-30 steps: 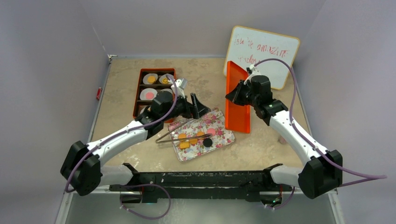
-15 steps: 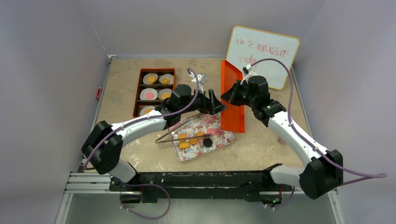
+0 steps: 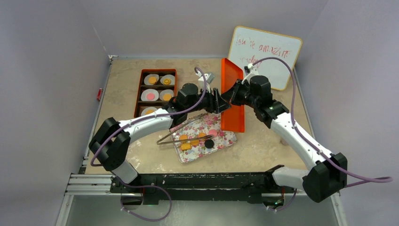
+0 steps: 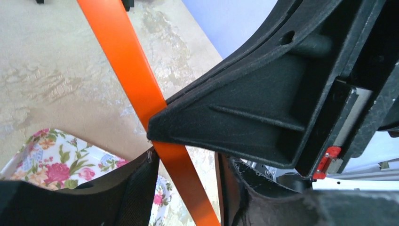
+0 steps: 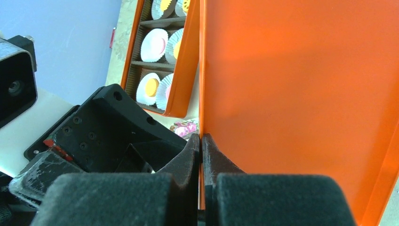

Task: Pack the cookies

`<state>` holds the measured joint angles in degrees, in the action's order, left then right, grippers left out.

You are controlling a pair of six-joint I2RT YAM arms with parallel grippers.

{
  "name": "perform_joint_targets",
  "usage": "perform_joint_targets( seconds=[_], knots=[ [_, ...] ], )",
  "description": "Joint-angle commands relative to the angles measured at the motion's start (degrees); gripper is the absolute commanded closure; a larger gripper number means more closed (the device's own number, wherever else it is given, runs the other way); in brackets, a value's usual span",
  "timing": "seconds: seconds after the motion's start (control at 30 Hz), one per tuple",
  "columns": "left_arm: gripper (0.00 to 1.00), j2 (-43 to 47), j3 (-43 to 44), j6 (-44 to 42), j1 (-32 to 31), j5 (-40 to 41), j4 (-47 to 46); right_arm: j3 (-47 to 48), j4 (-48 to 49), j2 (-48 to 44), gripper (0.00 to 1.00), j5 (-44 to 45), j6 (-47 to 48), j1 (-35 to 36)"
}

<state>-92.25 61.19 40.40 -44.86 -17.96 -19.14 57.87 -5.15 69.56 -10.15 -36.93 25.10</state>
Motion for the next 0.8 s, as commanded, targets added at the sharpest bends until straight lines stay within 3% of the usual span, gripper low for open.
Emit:
perform_joint_targets(
  seconds=[0.0, 0.2, 0.27, 0.57, 0.77],
  knots=[
    [0.60, -1.0, 2.9, -1.7, -0.5, 0.3, -3.7, 4.4, 5.0, -1.9, 1.00, -1.3, 0.1, 0.7],
    [0.93, 0.6, 2.7, -2.4, -0.4, 1.9, -4.0, 4.6, 6.5, -2.5, 1.00, -1.0, 1.4, 1.0],
    [0.97, 1.7, 2.0, -2.6, -0.5, 3.3, -4.0, 4.3, 7.3, -3.2, 0.96, -0.7, 2.4, 1.0],
    [1.00, 7.6, 0.1, -5.0, -0.5, 13.0, -0.8, 5.3, 7.0, -5.5, 0.56, 0.5, 8.0, 1.0],
    [1.00, 10.1, 0.1, -9.0, -0.6, 17.8, 1.6, 8.4, 3.8, -4.0, 0.41, 1.5, 7.4, 1.0]
  ],
)
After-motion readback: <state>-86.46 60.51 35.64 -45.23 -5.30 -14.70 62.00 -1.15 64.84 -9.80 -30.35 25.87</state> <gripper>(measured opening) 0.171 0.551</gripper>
